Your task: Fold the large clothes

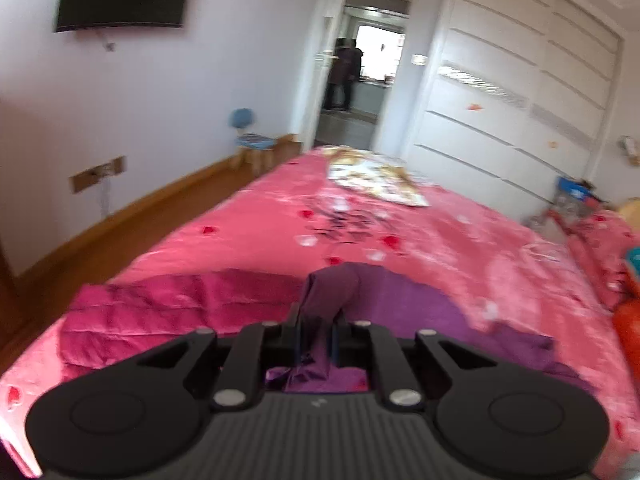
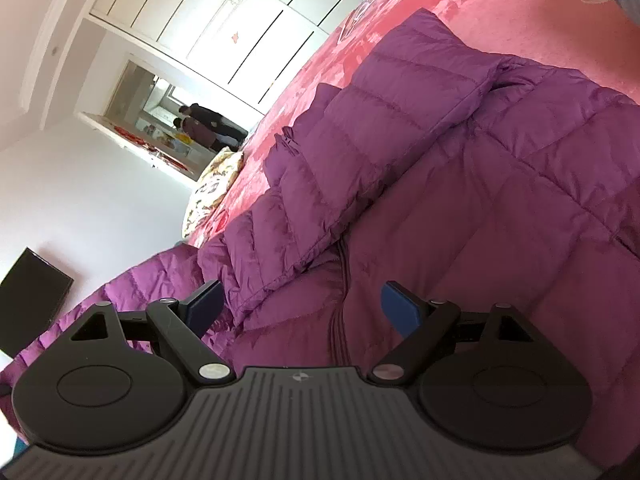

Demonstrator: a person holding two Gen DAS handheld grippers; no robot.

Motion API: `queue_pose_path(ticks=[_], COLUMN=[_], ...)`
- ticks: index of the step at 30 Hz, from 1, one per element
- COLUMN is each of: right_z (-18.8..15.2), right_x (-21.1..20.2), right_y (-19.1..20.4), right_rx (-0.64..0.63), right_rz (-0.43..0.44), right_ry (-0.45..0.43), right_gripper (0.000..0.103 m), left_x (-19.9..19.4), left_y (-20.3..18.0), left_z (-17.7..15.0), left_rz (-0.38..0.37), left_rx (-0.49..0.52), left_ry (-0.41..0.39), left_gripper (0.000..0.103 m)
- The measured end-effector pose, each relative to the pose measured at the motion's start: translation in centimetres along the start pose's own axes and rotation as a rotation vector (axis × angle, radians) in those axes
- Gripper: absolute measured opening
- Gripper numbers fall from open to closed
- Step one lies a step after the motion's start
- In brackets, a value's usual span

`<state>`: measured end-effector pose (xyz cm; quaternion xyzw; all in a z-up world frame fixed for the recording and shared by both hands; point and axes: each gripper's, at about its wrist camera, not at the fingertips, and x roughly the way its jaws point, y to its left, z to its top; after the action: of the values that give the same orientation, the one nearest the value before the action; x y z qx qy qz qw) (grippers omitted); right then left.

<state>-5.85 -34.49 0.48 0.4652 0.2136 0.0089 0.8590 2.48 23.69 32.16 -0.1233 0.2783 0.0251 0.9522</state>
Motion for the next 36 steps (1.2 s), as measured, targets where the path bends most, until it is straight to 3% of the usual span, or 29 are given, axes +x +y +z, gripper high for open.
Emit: queue_pose_path(ticks=[3,10,14,20,30,36], right_z=[0.2,0.9,1.4,1.7,3.0,3.4], right_x=[-0.2,-0.7,-1.6,-1.9,-3.1,-4.6], right_y=[-0.2,-1.3,-1.4,-1.9,-4.2,-6.3], right_rx=[0.017,0.090,0.108,0.153,0.247,0.340], right_rz=[0.006,0.027,0.039,0.049,0.007,-0.111], right_ry=[-0.010,-0.018,-0.039,-0.066,-0.147,-0.251], right_gripper=[0.103,0.103,0.103,0.103,0.103,0.103], left_x=[-1.9,-3.7,-1.6,4.0,12.3,18.5], left_y=[-3.3,-14.3,-21.1,-30.8,-45.1,-49.3], left_z=[0.7,0.7,-0.8,-3.9,-10.2,-15.8], left_rz=[-0.127,-0.398,-0.545,-0.687,-0.792,-0.776], left_rx=[0.005,0.127,0.173,0.209,0.286,0.345], left_ry=[0.000,0.006,0.063,0.160,0.286,0.404], left_gripper=[0.010,0.010,0.010,0.010,0.010,0.010])
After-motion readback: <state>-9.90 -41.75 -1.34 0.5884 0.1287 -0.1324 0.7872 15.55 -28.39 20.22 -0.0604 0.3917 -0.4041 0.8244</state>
